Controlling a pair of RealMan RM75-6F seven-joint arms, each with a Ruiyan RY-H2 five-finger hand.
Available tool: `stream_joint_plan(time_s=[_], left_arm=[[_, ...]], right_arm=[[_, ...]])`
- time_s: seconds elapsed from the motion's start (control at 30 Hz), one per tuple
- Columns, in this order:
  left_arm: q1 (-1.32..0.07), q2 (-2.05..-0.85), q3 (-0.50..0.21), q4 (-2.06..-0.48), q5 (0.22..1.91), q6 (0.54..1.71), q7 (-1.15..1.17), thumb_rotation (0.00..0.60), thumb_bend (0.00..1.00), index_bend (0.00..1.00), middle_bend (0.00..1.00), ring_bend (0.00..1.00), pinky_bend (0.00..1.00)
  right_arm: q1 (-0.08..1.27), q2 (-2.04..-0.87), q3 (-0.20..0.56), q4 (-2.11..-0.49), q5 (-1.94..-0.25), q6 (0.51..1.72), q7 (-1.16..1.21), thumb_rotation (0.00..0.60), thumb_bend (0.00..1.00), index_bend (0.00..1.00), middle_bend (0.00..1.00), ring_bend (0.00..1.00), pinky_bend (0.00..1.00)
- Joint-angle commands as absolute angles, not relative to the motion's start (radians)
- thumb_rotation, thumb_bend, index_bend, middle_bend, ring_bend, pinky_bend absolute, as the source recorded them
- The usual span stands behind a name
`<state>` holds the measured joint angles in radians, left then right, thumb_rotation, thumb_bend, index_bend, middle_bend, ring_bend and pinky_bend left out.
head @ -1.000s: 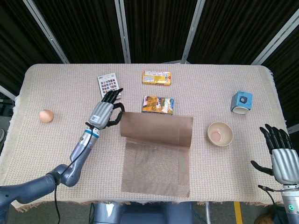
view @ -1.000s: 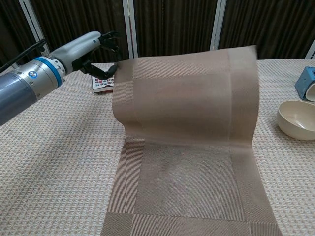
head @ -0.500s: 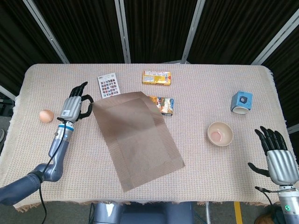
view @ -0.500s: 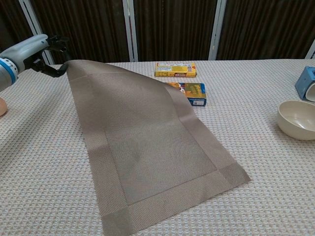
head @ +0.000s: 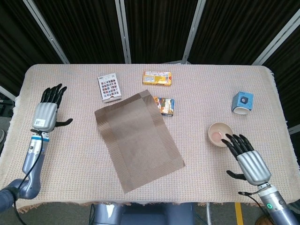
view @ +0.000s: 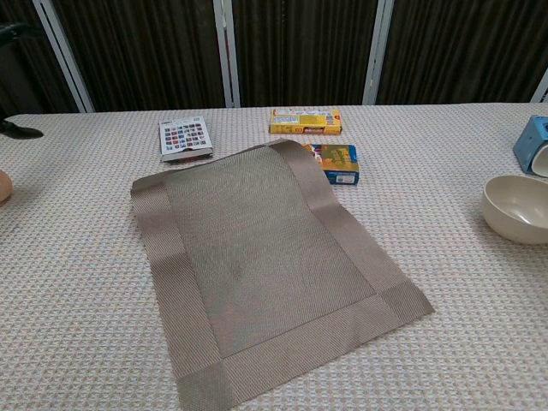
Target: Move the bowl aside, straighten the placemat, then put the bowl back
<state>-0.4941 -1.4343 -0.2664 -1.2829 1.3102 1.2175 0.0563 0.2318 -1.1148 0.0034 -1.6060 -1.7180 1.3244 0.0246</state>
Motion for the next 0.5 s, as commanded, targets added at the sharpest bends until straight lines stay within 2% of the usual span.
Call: stream_joint_plan(time_s=[0.03,0.3,0.5], left_arm=[[-0.394,-1.327,-0.213,-1.419,1.308,1.303,0.151,0.600,0.00,0.00,0.00,0.00,0.00],[-0.252,-1.175,-0.154,-1.632,1.290,1.439,0.252,0.600,0.00,0.00,0.00,0.00,0.00],[-0.205,-1.125,-0.139,-1.724,1.274,1.480,0.272,0.600,0.00,0.00,0.00,0.00,0.00]], right_arm=[[0.303,-1.136,-0.009,-1.583,-1.771,1.240,0.026,0.600,0.00,0.11,0.00,0.00,0.00],[0.423,-1.271,-0.014,-1.457,-1.853,1.127,0.026,0.600,0.00,0.15,0.00,0.00,0.00],[0.482,-1.370,-0.004,-1.367,-1.843,1.049,-0.015,0.600,0.00,0.15,0.00,0.00,0.00]])
